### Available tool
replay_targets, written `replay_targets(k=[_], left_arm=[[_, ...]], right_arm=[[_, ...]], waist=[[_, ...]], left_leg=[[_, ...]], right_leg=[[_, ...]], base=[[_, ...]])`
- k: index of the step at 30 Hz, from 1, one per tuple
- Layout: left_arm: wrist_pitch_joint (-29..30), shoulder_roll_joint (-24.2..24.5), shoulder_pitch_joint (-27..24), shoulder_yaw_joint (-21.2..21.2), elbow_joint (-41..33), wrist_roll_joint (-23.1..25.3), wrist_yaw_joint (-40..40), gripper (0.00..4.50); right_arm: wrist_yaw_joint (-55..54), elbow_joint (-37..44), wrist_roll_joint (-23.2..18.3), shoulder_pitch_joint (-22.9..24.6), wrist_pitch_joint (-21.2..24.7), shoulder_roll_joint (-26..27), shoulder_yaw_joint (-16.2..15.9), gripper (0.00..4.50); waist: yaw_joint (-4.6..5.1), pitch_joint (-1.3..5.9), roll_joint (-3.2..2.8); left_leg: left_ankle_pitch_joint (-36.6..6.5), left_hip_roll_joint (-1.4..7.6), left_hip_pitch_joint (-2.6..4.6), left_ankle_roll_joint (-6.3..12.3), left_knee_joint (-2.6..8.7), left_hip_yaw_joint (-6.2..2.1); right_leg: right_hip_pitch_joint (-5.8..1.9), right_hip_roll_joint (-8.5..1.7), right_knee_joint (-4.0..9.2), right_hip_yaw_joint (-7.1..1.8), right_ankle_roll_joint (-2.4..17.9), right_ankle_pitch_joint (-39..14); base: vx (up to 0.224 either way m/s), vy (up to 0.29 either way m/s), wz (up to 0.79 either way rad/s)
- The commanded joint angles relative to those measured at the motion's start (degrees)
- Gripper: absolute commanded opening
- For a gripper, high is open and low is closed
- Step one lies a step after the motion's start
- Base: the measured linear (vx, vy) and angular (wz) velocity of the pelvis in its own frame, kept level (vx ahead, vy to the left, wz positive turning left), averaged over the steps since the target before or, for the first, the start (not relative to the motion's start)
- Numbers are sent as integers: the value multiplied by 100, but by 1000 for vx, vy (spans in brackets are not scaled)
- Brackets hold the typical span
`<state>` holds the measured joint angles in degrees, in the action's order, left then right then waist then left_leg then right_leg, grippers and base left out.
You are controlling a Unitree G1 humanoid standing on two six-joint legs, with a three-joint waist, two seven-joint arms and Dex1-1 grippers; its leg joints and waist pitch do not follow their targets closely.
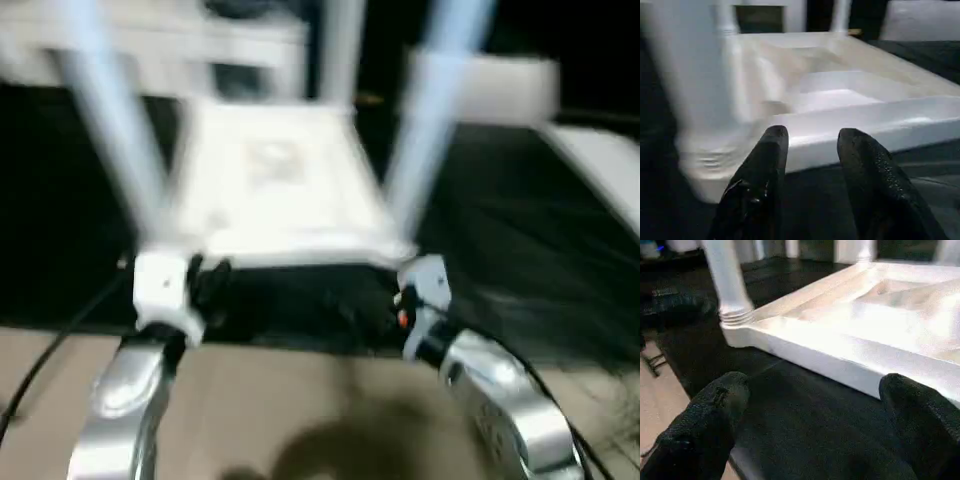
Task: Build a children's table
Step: Rotate table base
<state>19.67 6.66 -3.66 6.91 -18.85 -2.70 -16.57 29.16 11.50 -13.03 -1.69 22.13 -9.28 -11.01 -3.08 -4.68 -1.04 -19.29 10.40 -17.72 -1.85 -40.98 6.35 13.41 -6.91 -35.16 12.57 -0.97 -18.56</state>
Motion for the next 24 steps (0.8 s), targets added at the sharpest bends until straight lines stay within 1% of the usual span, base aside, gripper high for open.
replay_targets(k=[1, 2, 3, 4, 5, 6, 7, 8, 9, 10, 11, 12, 13, 14, 15, 16, 17, 18, 19, 20, 21, 22, 23, 24], left_arm=[[19, 9, -33, -34, -67, 17, 77, 185], [18, 28, -54, -64, -81, 17, 104, 185], [14, 56, -71, -89, -90, 26, 91, 185], [14, 56, -71, -89, -90, 26, 91, 185], [-143, -11, -189, -28, -158, -47, 137, 185], [-204, -23, -279, -1, -205, -51, 161, 185], [-238, -28, -337, 16, -235, -50, 178, 203], [-279, -117, -424, 121, -265, -40, 329, 212], [-304, -200, -484, 214, -282, -38, 459, 219], [-304, -333, -585, 391, -316, -35, 698, 219], [-303, -336, -589, 397, -318, -35, 706, 222], [-298, -351, -604, 423, -324, -36, 742, 246], [-377, -378, -608, 464, -331, -152, 747, 257], [-402, -357, -598, 447, -320, -175, 712, 263], [-438, -318, -563, 414, -272, -229, 618, 268], [-438, -318, -563, 414, -272, -229, 618, 268], [-468, -277, -515, 382, -201, -264, 535, 291], [-493, -225, -474, 355, -149, -264, 477, 302], [-554, -194, -404, 355, -65, -301, 382, 302], [-553, -191, -399, 357, -57, -301, 381, 311], [-525, -139, -333, 390, 61, -294, 379, 318], [-508, -74, -264, 434, 161, -380, 288, 328], [-500, -31, -216, 463, 228, -447, 220, 328], [-562, 79, -144, 498, 322, -542, 96, 345]], right_arm=[[21, 5, 30, 12, -77, -32, -20, 450], [-4, -14, 35, 46, -104, -15, 16, 450], [-16, -18, 45, 62, -108, -10, 32, 450], [-16, -18, 45, 62, -108, -10, 32, 450], [30, 1, 13, 104, -166, -59, 61, 450], [60, 8, 4, 123, -225, -92, 66, 450], [78, 11, -1, 134, -266, -112, 68, 450], [113, -7, -100, 146, -183, -113, 120, 450], [142, -24, -172, 153, -113, -116, 159, 450], [207, -72, -157, 139, -105, -204, 149, 450], [210, -75, -151, 138, -109, -210, 146, 450], [221, -84, -130, 134, -125, -233, 134, 450], [174, -108, -212, 111, -2, -210, 244, 450], [133, -129, -195, 89, 9, -216, 275, 450], [26, -194, -166, 23, -3, -206, 355, 450], [26, -194, -166, 23, -3, -206, 355, 450], [-50, -258, -113, -28, -75, -204, 394, 450], [-69, -313, -81, -78, -204, -200, 418, 450], [-60, -382, -115, -167, -352, -172, 485, 450], [-63, -388, -113, -173, -356, -172, 489, 450], [-114, -478, -79, -269, -403, -177, 539, 450], [-149, -558, -37, -365, -484, -176, 566, 450], [-168, -611, -11, -431, -544, -176, 585, 450], [-226, -687, 25, -542, -568, -158, 634, 450]], waist=[[276, 266, -221], [289, 403, -193], [323, 379, -208], [299, 362, -189], [360, 384, -47], [341, 360, 56], [384, 450, 228], [229, 550, 565], [2, 552, 615], [29, 560, 630], [-38, 576, 570], [-124, 530, 491], [-127, 490, 359], [-37, 484, 138], [138, 496, 126], [138, 496, 126], [145, 436, 127], [145, 369, 162], [144, 362, 164], [176, 333, 222], [197, 307, 215], [233, 313, 249], [270, 316, 261], [299, 340, 292]], left_leg=[[-1846, 339, 499, 1017, 1181, -762], [-1746, 741, 1023, 861, 1083, -884], [-1012, 628, 836, 984, 1084, -763], [-702, 565, 803, 1091, 1111, -662], [-84, 539, 708, 1418, 1171, -523], [923, 348, 556, 1514, 1184, -172], [1335, 147, 587, 1517, 989, -109], [1010, -426, 224, 1283, 606, 84], [553, -642, 82, 842, 160, 18], [881, -525, -90, 688, 104, -163], [1773, -315, -280, 358, 157, -349], [1820, -205, -253, 102, 235, -379], [1857, -64, -239, 46, 426, -413], [2315, 41, -158, -133, 742, -288], [2647, 156, -33, -139, 763, -318], [2647, 156, -33, -139, 763, -318], [1850, 86, 25, -25, 799, -275], [858, 83, -53, 33, 872, -254], [372, 86, -70, 62, 894, -243], [-476, 79, -53, 86, 937, -187], [-976, 84, -27, 90, 977, -151], [-1104, 79, -35, 81, 981, -137], [-1233, 83, -89, 37, 1009, -155], [-1056, 76, -143, 54, 1005, -157]], right_leg=[[337, 361, -130, -241, 737, -1525], [858, 290, -601, -599, 398, -629], [1083, 298, -786, -669, 136, -166], [1181, 308, -821, -666, 93, 26], [1276, 261, -802, -688, 84, 561], [1353, 182, -549, -727, 270, 1367], [1305, 54, -184, -888, 439, 1799], [684, -212, 195, -1484, 484, 1930], [423, -703, 509, -2080, 1294, 1493], [244, -790, 376, -2147, 1713, 2382], [95, -747, 85, -1990, 2103, 5038], [247, -570, 151, -1886, 2279, 6253], [368, -421, 138, -1753, 2297, 6079], [543, 117, 19, -1413, 2162, 4655], [685, 230, -2, -1259, 1863, 2905], [685, 230, -2, -1259, 1863, 2905], [710, 124, 196, -1288, 1555, 1437], [663, 54, 276, -1348, 1465, 642], [645, 17, 321, -1375, 1435, 235], [669, -15, 420, -1408, 1345, -624], [713, -43, 486, -1425, 1232, -1300], [725, -34, 509, -1425, 1149, -1535], [707, -48, 516, -1413, 1016, -1795], [673, -75, 510, -1426, 937, -1746]], base=[[129, 78, 93], [168, 61, 64], [212, 64, 25], [212, 64, 25], [184, 49, 2], [200, 26, 0], [200, 26, 0], [210, -4, 6], [203, -36, 20], [291, -34, 17], [190, -24, 12], [73, -29, 13], [0, 0, 0], [-52, -40, 30], [0, 0, 0], [0, 0, 0], [0, 0, 0], [-59, 30, 11], [-90, 9, 17], [-92, 1, 11], [-71, -15, 14], [0, 0, 0], [-71, -18, 5], [-57, -20, -2]])
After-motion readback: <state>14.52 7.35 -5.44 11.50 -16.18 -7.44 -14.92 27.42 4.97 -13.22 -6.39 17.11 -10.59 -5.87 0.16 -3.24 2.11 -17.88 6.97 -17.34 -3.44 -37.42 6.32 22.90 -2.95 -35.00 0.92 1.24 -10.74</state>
